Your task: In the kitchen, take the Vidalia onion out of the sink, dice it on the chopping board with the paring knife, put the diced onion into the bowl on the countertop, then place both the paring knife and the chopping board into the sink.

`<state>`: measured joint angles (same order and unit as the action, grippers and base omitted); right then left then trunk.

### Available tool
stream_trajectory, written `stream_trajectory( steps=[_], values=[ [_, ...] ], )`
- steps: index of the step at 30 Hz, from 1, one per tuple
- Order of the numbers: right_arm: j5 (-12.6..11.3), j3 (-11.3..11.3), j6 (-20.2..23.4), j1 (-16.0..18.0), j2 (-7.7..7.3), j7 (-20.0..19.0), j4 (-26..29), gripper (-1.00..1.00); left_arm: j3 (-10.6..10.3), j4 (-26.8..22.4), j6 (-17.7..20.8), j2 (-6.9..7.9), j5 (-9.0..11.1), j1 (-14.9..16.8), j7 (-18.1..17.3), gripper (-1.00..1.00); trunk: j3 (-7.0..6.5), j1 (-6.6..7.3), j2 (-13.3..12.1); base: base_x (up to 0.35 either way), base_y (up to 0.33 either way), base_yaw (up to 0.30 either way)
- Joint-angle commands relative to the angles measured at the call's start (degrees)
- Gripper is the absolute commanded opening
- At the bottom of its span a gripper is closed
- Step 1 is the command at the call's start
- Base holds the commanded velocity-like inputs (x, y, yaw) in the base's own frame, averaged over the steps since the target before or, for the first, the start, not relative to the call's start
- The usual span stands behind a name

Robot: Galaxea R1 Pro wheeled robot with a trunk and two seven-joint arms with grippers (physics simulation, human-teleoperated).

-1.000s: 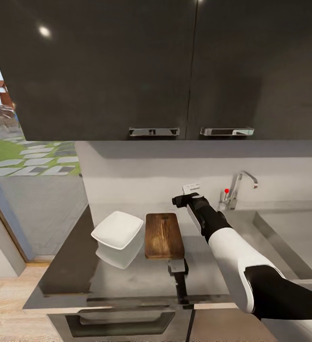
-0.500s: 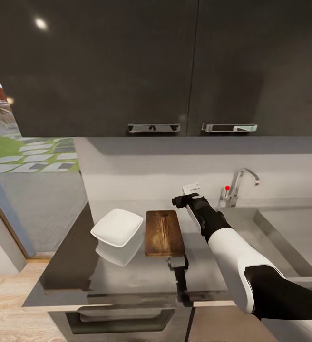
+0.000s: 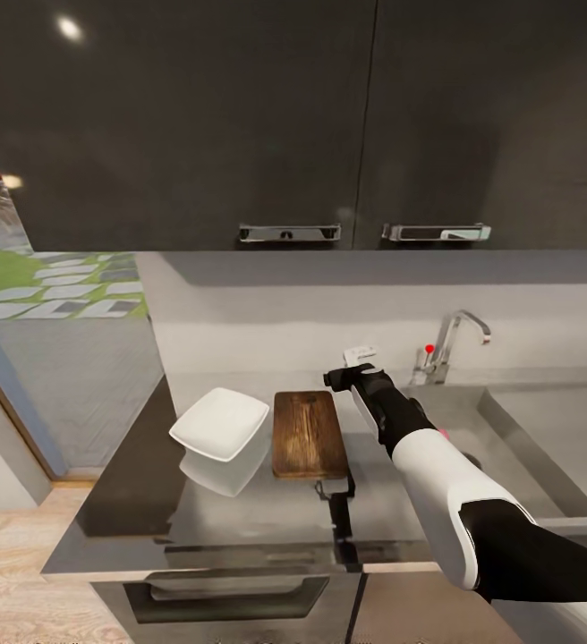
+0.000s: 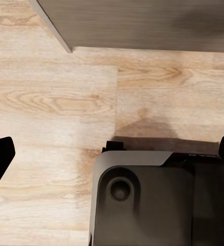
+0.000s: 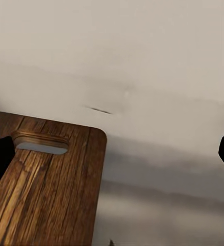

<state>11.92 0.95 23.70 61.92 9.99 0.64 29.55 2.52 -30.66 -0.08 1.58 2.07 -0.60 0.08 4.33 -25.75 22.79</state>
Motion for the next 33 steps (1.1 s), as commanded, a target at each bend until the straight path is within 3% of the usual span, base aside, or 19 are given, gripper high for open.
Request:
stream_trajectory(
  steps=[1, 17, 33],
  values=[
    [0.3, 0.1, 0.3, 0.0, 0.01, 0.1, 0.1, 1.00, 0.0, -0.1, 0.0, 0.00, 0.2, 0.0, 0.0, 1.00, 0.18, -0.03, 0.1, 0.000, 0.000, 0.000],
    [0.4, 0.1, -2.2, 0.0, 0.01, 0.1, 0.1, 1.00, 0.0, -0.1, 0.0, 0.00, 0.2, 0.0, 0.0, 1.00, 0.30, -0.03, 0.1, 0.014, 0.001, 0.000],
    [0.4, 0.1, -2.3, 0.0, 0.01, 0.2, -1.7, 1.00, 0.0, -0.1, 0.0, -0.08, 0.2, 0.0, 0.0, 1.00, 0.30, -0.03, 0.1, 0.224, 0.067, 0.000]
  ],
)
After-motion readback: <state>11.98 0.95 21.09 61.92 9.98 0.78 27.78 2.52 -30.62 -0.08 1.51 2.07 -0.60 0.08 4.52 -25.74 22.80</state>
